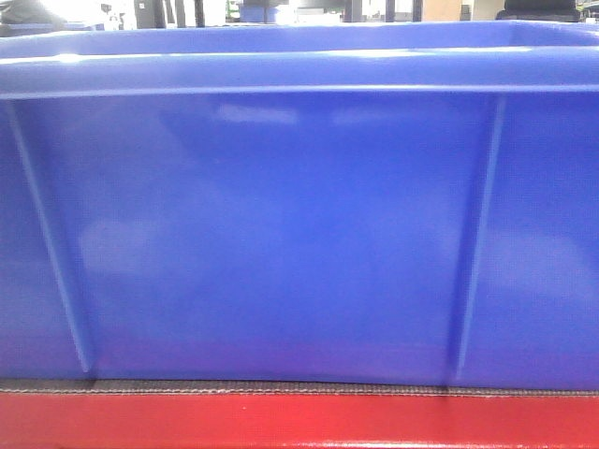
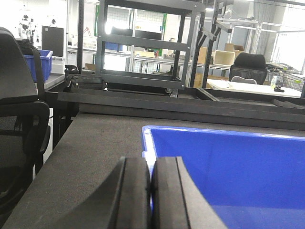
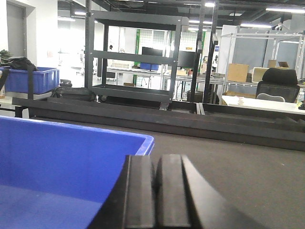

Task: Move blue bin to conveyor side
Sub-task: 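Open both grippers and raise them away from the bin rim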

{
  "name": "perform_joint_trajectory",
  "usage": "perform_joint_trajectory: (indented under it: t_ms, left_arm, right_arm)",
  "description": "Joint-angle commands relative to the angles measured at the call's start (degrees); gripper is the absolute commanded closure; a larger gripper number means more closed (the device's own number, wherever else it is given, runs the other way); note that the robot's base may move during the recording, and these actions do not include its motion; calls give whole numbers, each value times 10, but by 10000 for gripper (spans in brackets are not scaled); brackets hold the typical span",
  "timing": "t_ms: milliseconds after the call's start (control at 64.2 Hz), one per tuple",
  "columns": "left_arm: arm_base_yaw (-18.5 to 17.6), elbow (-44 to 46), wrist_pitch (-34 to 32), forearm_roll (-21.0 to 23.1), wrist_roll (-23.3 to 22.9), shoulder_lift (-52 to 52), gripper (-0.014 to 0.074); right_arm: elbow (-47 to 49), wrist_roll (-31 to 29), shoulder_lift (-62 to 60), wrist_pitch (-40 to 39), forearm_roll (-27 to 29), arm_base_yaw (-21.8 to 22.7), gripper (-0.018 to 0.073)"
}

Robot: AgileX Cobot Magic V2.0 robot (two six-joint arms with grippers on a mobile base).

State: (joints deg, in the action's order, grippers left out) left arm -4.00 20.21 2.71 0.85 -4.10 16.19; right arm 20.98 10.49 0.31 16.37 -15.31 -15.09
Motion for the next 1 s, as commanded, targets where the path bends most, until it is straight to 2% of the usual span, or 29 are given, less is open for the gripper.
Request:
perform_joint_trajectory:
  t_ms: [0,93,156,202,265,311,405,545,623,716,779,841,981]
  left_arm:
    - [1,-2,-11,0,4,-3,596]
    - [1,-2,-11,0,4,-3,596]
    - [1,-2,-11,0,4,-3,596]
    - [1,-2,-11,0,4,-3,596]
    - [1,-2,-11,0,4,-3,596]
    - [1,-2,-11,0,4,-3,596]
    - [1,-2,-11,0,4,-3,596]
    - [1,-2,-11,0,4,-3,596]
    - [1,-2,-11,0,4,-3,596]
    - [1,-2,-11,0,4,-3,596]
    - [1,-2,-11,0,4,-3,596]
    - [1,-2,-11,0,4,-3,596]
    - [1,-2,-11,0,4,-3,596]
  right_arm:
    - [-4,-1,-3,-7,-8,1,629]
    - [-12,-1,-3,10,-9,1,629]
    - [-21,-30,-3,38,-5,7,629]
    - [-25,-61,-3,59,13,15,629]
    - [-32,-71,-3,69,48,28,629]
    - [-48,-71,-3,48,77,38,629]
    - [-86,-91,-3,-10,99,61,629]
    - [-134,-114,-3,-37,166,96,629]
    - [-167,-141,-3,-113,169,109,629]
    - [-208,-141,-3,-196,170,116,629]
    - [-210,-141,-3,-209,170,116,629]
    - [-210,-141,-3,-176,170,116,629]
    - [-210,-141,-3,-172,170,116,629]
